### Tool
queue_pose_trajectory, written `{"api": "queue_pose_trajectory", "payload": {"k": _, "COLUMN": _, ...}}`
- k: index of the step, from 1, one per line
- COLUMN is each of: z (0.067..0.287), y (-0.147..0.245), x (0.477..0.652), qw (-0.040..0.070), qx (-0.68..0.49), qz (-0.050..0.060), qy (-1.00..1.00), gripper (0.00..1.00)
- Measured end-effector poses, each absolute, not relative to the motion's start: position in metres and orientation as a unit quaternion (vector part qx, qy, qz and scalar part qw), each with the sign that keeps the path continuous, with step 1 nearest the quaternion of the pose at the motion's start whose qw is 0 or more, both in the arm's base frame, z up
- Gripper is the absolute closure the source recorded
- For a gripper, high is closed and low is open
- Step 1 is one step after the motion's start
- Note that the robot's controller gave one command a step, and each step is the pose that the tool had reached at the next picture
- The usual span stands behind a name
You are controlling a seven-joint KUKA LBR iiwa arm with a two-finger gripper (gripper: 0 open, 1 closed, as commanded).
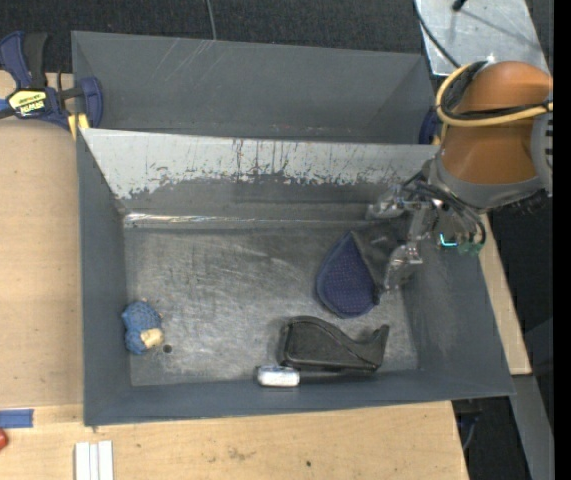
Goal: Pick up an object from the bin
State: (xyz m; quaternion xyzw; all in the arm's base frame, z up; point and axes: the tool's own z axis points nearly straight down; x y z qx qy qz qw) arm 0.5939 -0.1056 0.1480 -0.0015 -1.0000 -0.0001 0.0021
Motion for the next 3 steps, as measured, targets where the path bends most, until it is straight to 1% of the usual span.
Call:
{"api": "queue_pose_trajectory", "payload": {"k": 1, "z": 0.078, "y": -0.060, "x": 0.587, "qw": -0.004, "qx": 0.106, "qz": 0.004, "qy": -0.994, "gripper": 0.00}}
{"api": "queue_pose_trajectory", "payload": {"k": 2, "z": 0.079, "y": -0.060, "x": 0.587, "qw": -0.003, "qx": 0.106, "qz": 0.004, "qy": -0.994, "gripper": 1.00}}
{"api": "queue_pose_trajectory", "payload": {"k": 3, "z": 0.322, "y": -0.049, "x": 0.622, "qw": -0.006, "qx": 0.282, "qz": 0.002, "qy": -0.959, "gripper": 1.00}}
